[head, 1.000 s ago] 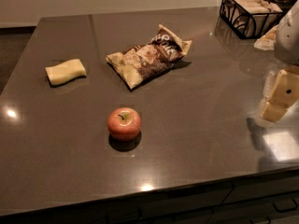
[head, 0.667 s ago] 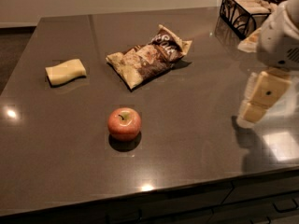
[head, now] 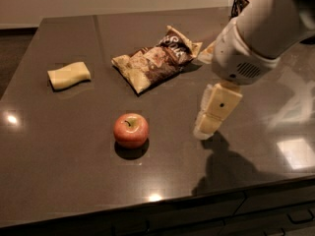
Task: Move apple near sponge
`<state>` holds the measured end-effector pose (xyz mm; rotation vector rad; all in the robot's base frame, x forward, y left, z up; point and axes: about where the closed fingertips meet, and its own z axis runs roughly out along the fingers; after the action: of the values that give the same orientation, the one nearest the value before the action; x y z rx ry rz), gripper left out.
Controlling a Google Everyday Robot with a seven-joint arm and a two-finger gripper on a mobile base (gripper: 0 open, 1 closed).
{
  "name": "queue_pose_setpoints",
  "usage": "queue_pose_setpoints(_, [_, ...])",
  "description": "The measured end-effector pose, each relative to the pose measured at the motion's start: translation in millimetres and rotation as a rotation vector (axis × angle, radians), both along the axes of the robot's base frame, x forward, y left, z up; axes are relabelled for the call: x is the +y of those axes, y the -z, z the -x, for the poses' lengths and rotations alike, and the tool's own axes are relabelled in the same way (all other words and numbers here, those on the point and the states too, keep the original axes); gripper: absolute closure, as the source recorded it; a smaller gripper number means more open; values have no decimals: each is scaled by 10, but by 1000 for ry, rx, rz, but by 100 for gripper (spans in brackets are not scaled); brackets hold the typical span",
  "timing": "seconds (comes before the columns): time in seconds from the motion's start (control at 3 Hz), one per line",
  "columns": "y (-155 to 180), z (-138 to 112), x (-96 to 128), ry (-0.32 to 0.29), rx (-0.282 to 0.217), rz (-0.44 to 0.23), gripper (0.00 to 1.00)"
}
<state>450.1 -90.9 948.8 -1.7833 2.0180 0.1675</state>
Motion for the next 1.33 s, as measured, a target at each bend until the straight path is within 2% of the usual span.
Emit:
queue_pose_setpoints(0.33, [216, 7, 400, -50, -13, -17, 0])
queue_pose_setpoints(0.67, [494, 32, 665, -82, -5, -20, 0])
queue_pose_setpoints(1.0, [717, 84, 858, -111, 21, -29, 0])
queue_pose_setpoints(1.33, [838, 142, 1044, -135, 40, -72, 0])
